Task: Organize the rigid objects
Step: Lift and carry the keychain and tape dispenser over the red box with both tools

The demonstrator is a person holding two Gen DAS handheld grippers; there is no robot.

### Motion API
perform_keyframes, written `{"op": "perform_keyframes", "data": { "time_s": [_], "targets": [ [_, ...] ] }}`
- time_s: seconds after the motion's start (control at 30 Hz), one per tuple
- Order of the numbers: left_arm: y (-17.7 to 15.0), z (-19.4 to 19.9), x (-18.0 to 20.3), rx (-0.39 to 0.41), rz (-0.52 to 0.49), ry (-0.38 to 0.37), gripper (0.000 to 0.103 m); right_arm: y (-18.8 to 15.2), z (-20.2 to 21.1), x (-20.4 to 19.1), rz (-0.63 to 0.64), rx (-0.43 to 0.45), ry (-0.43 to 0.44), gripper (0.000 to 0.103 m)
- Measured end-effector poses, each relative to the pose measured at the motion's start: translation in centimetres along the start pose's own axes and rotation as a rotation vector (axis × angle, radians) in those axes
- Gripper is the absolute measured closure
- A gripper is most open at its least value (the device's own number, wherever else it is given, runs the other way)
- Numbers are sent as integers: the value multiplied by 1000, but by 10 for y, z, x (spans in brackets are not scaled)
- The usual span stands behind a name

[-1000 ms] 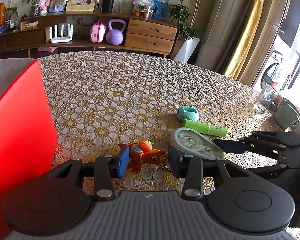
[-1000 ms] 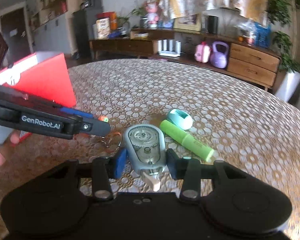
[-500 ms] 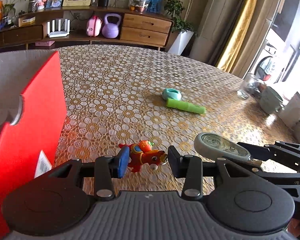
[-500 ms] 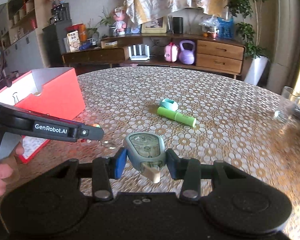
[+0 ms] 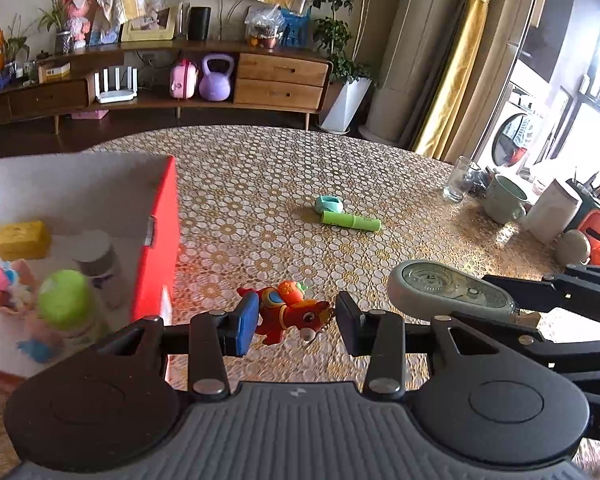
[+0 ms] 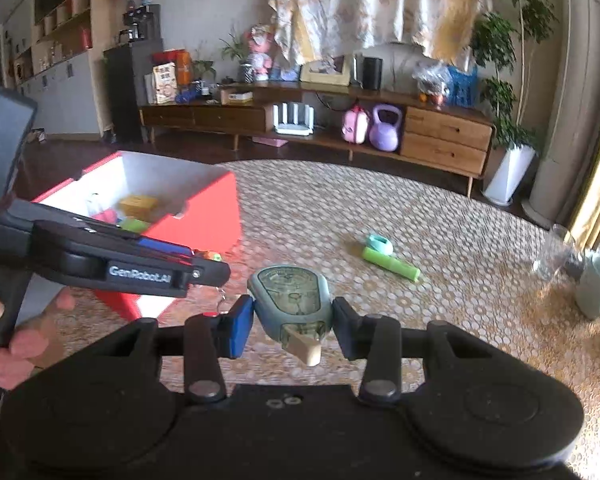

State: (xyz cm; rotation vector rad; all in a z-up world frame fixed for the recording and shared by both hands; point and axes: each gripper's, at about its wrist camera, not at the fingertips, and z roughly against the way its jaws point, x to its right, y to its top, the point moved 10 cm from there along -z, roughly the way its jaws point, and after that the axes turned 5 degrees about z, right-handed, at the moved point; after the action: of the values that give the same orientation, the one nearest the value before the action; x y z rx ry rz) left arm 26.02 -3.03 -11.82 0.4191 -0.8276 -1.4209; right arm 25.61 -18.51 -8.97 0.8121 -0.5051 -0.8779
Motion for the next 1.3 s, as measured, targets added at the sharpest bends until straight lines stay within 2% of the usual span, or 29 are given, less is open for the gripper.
{"op": "perform_keyframes", "data": {
  "time_s": [0.13,0.4,0.7,0.97,1.3],
  "targets": [
    [2,23,-6,3,-6,1,62,10,15,-22,21,21,0,61],
    [19,67,-27,65,-22,7,62,36,29,-60,79,67,-4,61],
    [41,104,-80,112,-14,59,62,62,22,-105,127,89,34,61],
    [50,120,-143,107,-3,126,62,81,1,-147,173,85,69,61],
    [51,113,-203,50,-16,200,62,85,-35,-164,196,53,81,61]
  ]
}}
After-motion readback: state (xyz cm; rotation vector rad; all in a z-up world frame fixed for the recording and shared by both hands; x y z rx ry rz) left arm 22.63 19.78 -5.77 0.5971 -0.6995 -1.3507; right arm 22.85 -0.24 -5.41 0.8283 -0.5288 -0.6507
